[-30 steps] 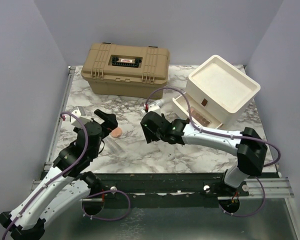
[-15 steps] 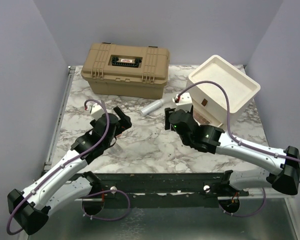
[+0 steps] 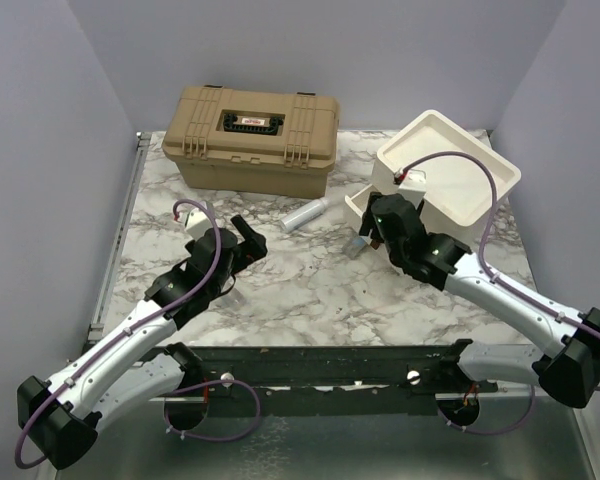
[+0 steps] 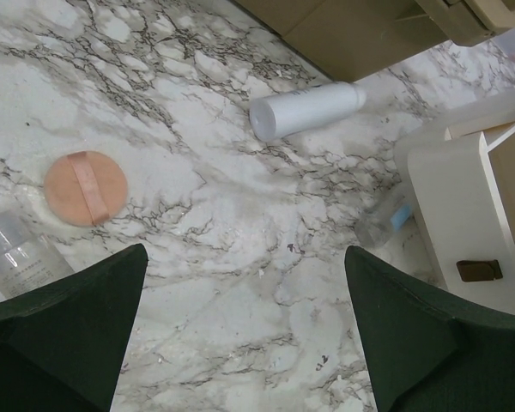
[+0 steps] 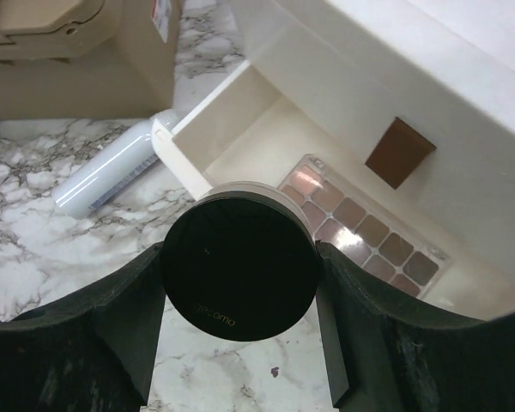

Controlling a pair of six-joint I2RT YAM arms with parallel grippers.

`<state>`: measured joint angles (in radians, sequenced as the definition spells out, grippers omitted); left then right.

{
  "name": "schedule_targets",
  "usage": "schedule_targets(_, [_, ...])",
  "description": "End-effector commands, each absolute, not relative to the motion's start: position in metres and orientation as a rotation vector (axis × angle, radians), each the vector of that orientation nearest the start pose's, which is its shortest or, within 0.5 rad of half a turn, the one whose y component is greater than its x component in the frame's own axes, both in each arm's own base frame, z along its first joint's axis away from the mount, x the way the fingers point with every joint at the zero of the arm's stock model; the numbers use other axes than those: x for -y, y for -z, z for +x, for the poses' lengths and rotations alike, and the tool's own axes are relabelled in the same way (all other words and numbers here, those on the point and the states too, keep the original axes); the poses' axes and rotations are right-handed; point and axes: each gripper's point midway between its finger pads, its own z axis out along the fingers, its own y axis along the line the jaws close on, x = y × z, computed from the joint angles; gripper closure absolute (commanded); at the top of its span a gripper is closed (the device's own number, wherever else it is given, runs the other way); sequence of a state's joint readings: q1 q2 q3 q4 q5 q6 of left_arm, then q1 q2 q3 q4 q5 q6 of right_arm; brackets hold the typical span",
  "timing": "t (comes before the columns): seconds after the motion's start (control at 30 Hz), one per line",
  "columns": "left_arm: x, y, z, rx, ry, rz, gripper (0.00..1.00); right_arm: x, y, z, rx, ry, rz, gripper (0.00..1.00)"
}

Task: Organize the makeup
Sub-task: Place the makeup in the drawer.

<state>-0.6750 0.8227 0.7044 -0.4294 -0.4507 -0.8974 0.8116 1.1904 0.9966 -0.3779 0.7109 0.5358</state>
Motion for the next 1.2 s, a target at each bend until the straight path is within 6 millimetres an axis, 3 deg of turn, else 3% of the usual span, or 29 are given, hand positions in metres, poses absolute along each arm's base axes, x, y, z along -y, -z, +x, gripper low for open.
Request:
schedule_targets(0.0, [0.146, -0.185, 0.252, -2.036, 0.528, -0.498, 0.01, -0.168, -0.221, 0.304, -2.021, -0.171, 0.198, 0.89])
schedule_targets(0.27, [0.148, -0.182, 0.253, -2.043, 0.529, -0.494, 0.01, -0.144, -0.202, 0.301, -2.087, -0.163, 0.291, 0.92])
schedule_targets(0.7, [0.149, -0.177, 0.253, -2.055, 0.527, -0.498, 0.01, -0.096, -0.172, 0.29, -2.094, 0.007, 0.602, 0.92])
schedule_targets(1.17, [0.15, -0.171, 0.253, -2.073, 0.516, -0.497, 0.01, -0.078, -0.157, 0.289, -2.073, 0.117, 0.707, 0.85])
